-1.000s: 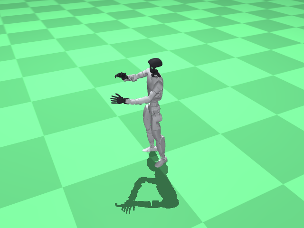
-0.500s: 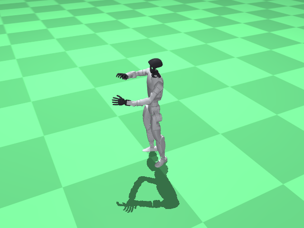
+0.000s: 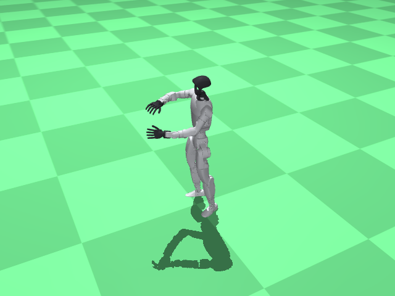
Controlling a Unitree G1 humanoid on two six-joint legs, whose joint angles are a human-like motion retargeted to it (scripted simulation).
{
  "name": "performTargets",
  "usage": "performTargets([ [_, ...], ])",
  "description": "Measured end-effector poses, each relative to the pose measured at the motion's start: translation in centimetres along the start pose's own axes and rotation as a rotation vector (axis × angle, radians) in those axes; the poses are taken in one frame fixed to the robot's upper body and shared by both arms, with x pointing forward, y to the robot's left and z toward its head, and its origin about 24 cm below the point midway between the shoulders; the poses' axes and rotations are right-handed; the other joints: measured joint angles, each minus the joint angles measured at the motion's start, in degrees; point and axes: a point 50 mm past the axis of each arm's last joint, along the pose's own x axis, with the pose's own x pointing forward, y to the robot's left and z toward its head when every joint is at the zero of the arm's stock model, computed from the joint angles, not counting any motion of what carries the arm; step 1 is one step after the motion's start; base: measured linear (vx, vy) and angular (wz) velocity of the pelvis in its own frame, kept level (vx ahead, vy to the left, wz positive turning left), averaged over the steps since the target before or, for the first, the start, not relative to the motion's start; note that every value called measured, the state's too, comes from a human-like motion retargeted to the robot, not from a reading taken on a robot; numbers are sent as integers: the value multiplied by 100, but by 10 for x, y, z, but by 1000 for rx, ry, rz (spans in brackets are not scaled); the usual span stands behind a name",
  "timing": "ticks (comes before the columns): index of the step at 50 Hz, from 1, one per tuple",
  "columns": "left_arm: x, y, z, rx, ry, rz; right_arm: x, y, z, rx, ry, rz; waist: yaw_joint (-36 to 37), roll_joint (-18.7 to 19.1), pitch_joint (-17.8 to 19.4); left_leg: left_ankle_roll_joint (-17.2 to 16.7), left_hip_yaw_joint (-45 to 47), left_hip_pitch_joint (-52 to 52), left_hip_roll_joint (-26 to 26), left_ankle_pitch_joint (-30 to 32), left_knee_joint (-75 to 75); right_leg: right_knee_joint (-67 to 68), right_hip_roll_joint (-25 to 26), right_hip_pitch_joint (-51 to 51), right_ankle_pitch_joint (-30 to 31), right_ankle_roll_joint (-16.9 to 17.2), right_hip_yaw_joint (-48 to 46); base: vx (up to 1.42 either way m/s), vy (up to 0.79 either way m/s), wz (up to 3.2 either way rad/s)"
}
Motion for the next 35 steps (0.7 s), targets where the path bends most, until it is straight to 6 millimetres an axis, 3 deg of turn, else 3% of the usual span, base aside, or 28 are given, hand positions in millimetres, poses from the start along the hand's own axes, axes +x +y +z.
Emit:
performTargets([
  [7,3,5,2,-21,0,39,15,-98,-19,-86,46,-429,-65,-65,-149,-7,-29,-41,-8,28,-40,-50,1,-15,19,-5,-30,0,0,0],
  [10,6,8,9,-46,-24,70,12,-121,-22,-41,72,-599,-78,-116,-122,-3,-63,-31,-11,33,-43,-50,-7,13,7,-17,-61,0,0,0],
  [11,7,6,11,-52,-30,72,11,-118,-18,-11,59,-617,-74,-137,-115,0,-73,-24,-11,31,-39,-47,-10,25,1,-19,-71,0,0,0],
  [14,6,0,12,-62,-37,59,10,-87,1,80,-20,-520,-43,-202,-82,8,-97,-1,-9,21,-22,-31,-15,60,-17,-20,-93,0,0,0],
  [19,1,-13,3,-49,6,6,0,22,42,127,-157,66,69,-221,12,3,-98,47,13,-8,10,23,-6,95,-48,-25,-94,0,0,0],
  [21,-2,-14,-2,-50,22,6,-10,54,38,146,-101,191,93,-175,52,-3,-90,56,22,-13,14,39,2,94,-49,-23,-88,0,0,0],
  [23,-6,-12,-7,-63,30,19,-18,63,19,218,29,165,98,-125,83,-6,-83,56,27,-11,10,45,9,85,-40,-15,-82,0,0,0],
  [25,-10,-8,-11,-84,36,33,-22,52,-3,352,169,40,96,-93,105,-3,-75,50,27,-3,0,38,13,73,-24,-9,-74,0,0,0],
  [29,-11,-1,-14,-134,56,65,-18,-2,-32,699,296,-316,70,-74,104,9,-68,17,16,27,-24,-3,14,45,14,-25,-63,0,0,0],
  [32,-8,4,-11,-169,57,105,-12,-48,-40,987,267,-607,26,-55,83,13,-77,-15,6,47,-34,-39,8,33,36,-47,-68,0,0,0],
  [35,-4,4,-6,-189,42,124,-11,-88,-39,1151,165,-845,-16,-26,39,19,-93,-43,-7,59,-32,-66,-5,27,44,-61,-80,0,0,0],
])
